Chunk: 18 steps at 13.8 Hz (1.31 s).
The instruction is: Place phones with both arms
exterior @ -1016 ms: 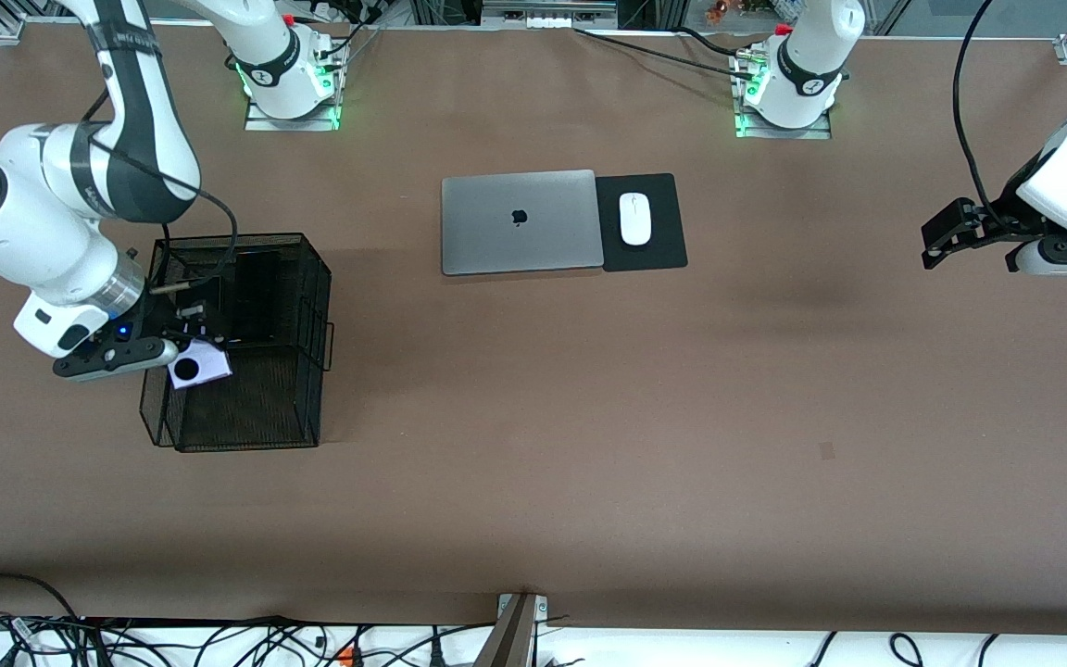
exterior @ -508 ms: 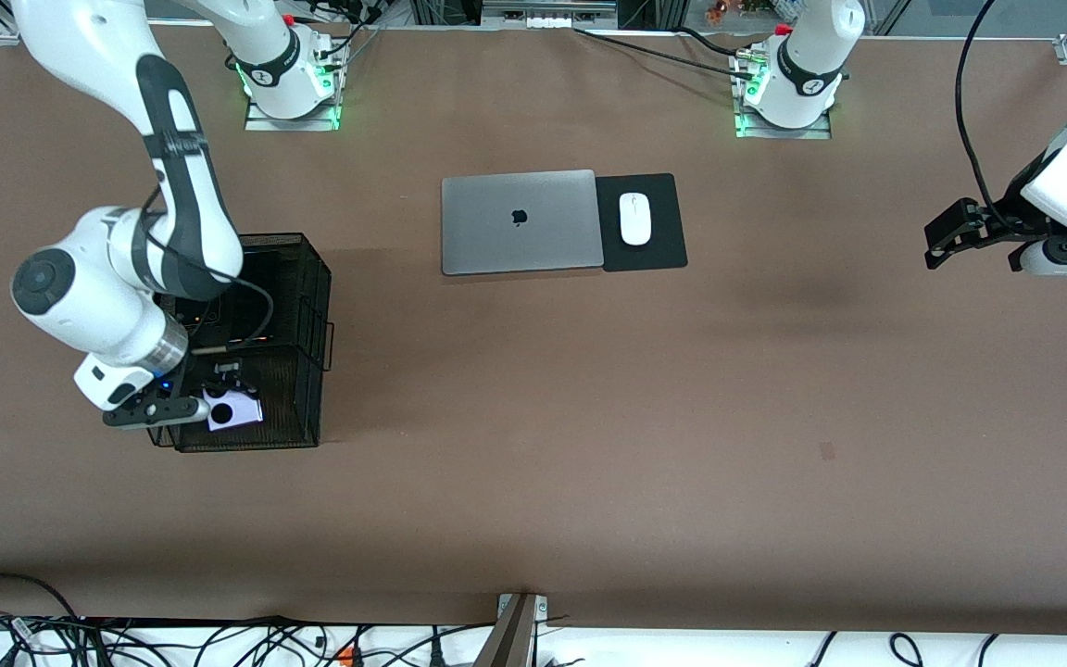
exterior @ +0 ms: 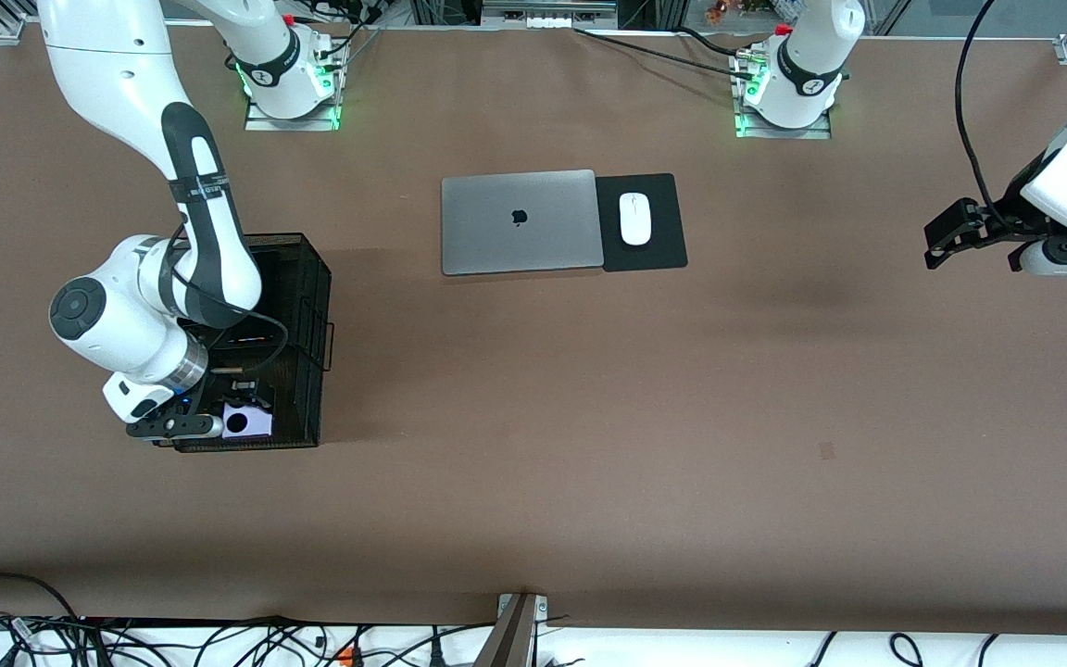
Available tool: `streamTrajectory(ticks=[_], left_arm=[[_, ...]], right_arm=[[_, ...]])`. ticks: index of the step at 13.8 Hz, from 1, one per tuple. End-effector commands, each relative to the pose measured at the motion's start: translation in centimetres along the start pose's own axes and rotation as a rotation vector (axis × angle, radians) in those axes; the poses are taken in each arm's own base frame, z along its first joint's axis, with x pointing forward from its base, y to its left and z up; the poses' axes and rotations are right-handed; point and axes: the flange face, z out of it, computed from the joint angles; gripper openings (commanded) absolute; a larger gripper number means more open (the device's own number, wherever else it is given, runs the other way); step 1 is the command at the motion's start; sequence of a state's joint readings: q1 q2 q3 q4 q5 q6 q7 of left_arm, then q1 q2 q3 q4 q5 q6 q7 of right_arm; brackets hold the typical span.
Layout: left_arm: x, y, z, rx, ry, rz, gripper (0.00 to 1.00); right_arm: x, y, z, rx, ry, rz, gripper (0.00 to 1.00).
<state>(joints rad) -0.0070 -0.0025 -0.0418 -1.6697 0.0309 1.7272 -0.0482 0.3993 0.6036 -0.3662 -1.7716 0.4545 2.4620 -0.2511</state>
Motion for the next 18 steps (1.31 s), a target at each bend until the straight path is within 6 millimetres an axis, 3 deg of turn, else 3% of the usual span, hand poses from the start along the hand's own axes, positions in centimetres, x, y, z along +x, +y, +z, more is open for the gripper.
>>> streamTrajectory(ticks=[1,5,10,14,18], left_arm=[[0.3,0.0,-0.5,0.014,-0.006,0.015,1.00],[0.3,0.0,-0.5,0.014,-0.004,0.015,1.00],[0.3,0.0,-0.5,0.014,-0.004,0.015,1.00],[0.3,0.0,-0.5,0.014,-0.004,0.015,1.00],[0.3,0.0,-0.5,0.014,-0.004,0.015,1.00]], right_arm=[[0.8,-0.1,-0.7,0.024,0.015,0.007,1.00],[2.1,0.2,-5.8,0.046,-0.054,-0.017,1.00],[3.7,-1.0,-16.7,-0.060,-0.164,-0.053,1.00],[0.9,-1.5,-24.6,-0.061,-0.222,-0.012,1.00],[-3.3,-2.1,-29.3,-0.113,-0.260,0.017,1.00]])
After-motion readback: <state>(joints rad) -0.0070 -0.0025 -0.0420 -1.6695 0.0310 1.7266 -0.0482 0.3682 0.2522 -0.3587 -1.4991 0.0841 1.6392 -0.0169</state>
